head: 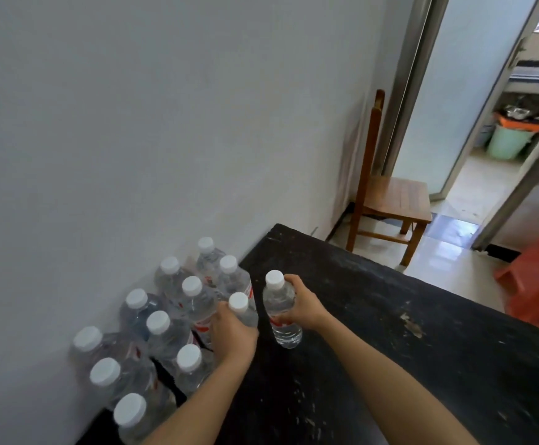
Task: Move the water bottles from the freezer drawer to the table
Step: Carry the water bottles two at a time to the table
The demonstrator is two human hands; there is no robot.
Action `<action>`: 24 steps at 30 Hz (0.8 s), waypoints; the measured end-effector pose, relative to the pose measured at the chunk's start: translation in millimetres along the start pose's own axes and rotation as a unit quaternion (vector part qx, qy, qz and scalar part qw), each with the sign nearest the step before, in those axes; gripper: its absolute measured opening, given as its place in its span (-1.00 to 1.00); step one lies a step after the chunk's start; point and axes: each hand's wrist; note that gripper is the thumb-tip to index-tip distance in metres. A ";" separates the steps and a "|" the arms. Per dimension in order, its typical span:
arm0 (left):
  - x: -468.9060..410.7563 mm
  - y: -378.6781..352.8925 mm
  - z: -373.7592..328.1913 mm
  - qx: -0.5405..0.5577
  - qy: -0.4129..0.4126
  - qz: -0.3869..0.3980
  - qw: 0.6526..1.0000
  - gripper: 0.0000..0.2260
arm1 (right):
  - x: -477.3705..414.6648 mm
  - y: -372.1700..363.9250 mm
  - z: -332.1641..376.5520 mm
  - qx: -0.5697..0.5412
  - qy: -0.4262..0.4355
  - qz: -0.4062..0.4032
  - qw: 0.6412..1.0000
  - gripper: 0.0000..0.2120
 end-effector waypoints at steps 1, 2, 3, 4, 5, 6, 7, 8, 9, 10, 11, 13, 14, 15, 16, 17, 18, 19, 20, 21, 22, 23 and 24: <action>-4.6 0.5 -0.4 -0.012 0.005 0.002 1.000 -0.60 | -7.0 -2.0 2.8 0.000 -0.001 0.014 1.000 -0.21; -8.6 4.1 -2.5 -0.023 -0.003 0.006 1.000 -0.62 | -12.2 -3.2 5.4 -0.001 0.001 0.028 1.000 -0.22; -12.6 9.3 -4.9 -0.034 -0.024 0.010 0.999 -0.67 | -16.5 -4.2 7.5 -0.002 0.003 0.042 0.999 -0.22; -16.8 16.5 -8.4 -0.049 -0.049 0.019 0.997 -0.76 | -20.0 -5.3 9.0 -0.002 0.003 0.054 0.999 -0.23; -21.1 24.6 -12.4 -0.081 -0.080 0.033 0.993 -0.87 | -22.7 -6.0 10.4 -0.005 0.000 0.064 0.998 -0.23; -25.2 32.3 -15.4 -0.126 -0.111 0.054 0.984 -0.93 | -25.2 -7.1 11.2 -0.009 -0.003 0.074 0.997 -0.24; -27.6 39.5 -18.0 -0.173 -0.146 0.067 0.972 -0.86 | -26.9 -7.9 12.0 -0.015 -0.004 0.082 0.996 -0.25; -27.9 45.8 -18.9 -0.212 -0.175 0.075 0.959 -0.79 | -28.5 -8.8 12.5 -0.017 -0.001 0.089 0.996 -0.26; -27.7 50.5 -19.2 -0.241 -0.202 0.081 0.946 -0.74 | -29.5 -9.2 13.4 -0.016 0.004 0.097 0.995 -0.27; -26.2 55.1 -19.7 -0.255 -0.219 0.084 0.938 -0.71 | -31.2 -10.9 14.5 -0.013 0.010 0.104 0.994 -0.29; -24.4 58.0 -20.2 -0.260 -0.228 0.093 0.934 -0.70 | -32.0 -12.0 15.1 -0.010 0.013 0.110 0.994 -0.31; -22.5 61.5 -17.8 -0.266 -0.246 0.100 0.927 -0.68 | -32.8 -15.2 15.5 -0.012 0.016 0.118 0.993 -0.32; -22.4 62.4 -16.8 -0.264 -0.251 0.101 0.926 -0.67 | -33.2 -16.9 15.4 -0.013 0.015 0.124 0.992 -0.32; -22.1 63.6 -15.9 -0.261 -0.251 0.103 0.926 -0.66 | -33.8 -18.0 16.2 -0.014 0.014 0.135 0.991 -0.30; -22.5 64.2 -15.3 -0.262 -0.250 0.103 0.926 -0.66 | -34.5 -18.6 17.2 -0.013 0.011 0.150 0.989 -0.28; -22.6 64.4 -14.1 -0.267 -0.249 0.103 0.925 -0.66 | -34.8 -18.9 18.0 -0.012 0.009 0.166 0.986 -0.26; -23.5 64.3 -13.5 -0.272 -0.250 0.102 0.924 -0.68 | -35.8 -18.4 18.8 -0.008 0.006 0.177 0.984 -0.23; -22.5 64.8 -13.1 -0.275 -0.249 0.103 0.923 -0.69 | -35.6 -17.6 19.0 -0.004 0.004 0.185 0.983 -0.21; -22.1 65.2 -13.2 -0.274 -0.250 0.100 0.923 -0.71 | -36.2 -16.1 19.5 0.002 0.002 0.189 0.982 -0.19; -21.0 65.8 -13.7 -0.273 -0.251 0.099 0.924 -0.75 | -36.2 -14.9 19.8 0.009 0.001 0.191 0.982 -0.17; -19.9 66.3 -14.0 -0.275 -0.254 0.097 0.922 -0.78 | -35.1 -13.7 20.5 0.018 0.001 0.193 0.981 -0.15; -18.5 67.4 -14.5 -0.275 -0.255 0.097 0.922 -0.80 | -33.3 -13.1 20.5 0.025 0.001 0.193 0.981 -0.12; -16.8 69.0 -14.1 -0.277 -0.257 0.095 0.921 -0.81 | -29.3 -12.9 20.1 0.027 -0.002 0.185 0.982 -0.07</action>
Point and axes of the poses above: each hand's wrist, its own x-axis away from the middle knuckle, its own y-axis out of the back of the hand, z = x × y, and after that the axes turned 8 degrees about -z, right-handed
